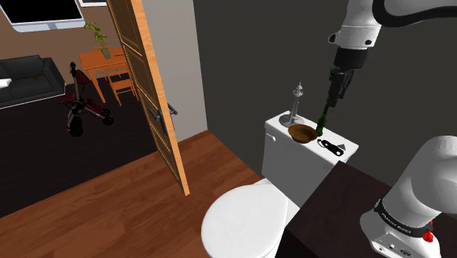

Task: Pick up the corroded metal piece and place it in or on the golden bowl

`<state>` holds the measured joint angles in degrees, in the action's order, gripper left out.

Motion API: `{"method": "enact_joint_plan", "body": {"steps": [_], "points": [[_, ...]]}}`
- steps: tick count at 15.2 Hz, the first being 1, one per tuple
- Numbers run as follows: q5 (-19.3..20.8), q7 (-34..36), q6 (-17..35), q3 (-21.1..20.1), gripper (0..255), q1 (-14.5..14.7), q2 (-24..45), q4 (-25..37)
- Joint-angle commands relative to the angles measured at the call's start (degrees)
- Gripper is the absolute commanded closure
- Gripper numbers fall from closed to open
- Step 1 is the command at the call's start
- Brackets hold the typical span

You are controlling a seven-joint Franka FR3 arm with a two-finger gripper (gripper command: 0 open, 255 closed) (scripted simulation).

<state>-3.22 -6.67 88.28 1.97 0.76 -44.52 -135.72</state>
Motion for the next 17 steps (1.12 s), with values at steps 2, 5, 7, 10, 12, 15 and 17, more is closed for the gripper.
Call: {"method": "enact_joint_plan", "body": {"steps": [2,5,7,10,12,15,17], "points": [[0.73,-1.11,1.37,0.73,0,-0.28,-0.43,-1.77],[3.04,-4.42,5.64,3.03,0,-1.23,-1.27,-6.74],[4.66,-6.62,8.65,4.68,0,-1.98,-1.41,-9.75],[7.2,-9.9,13.47,7.34,0,-3.22,-0.9,-13.78],[8.95,-12.08,16.91,9.23,0,-4.12,-0.02,-16.11],[11.58,-15.36,22.46,12.25,0,-5.51,2.2,-19.02],[13.3,-17.55,26.41,14.38,0,-6.41,4.33,-20.54]]}}
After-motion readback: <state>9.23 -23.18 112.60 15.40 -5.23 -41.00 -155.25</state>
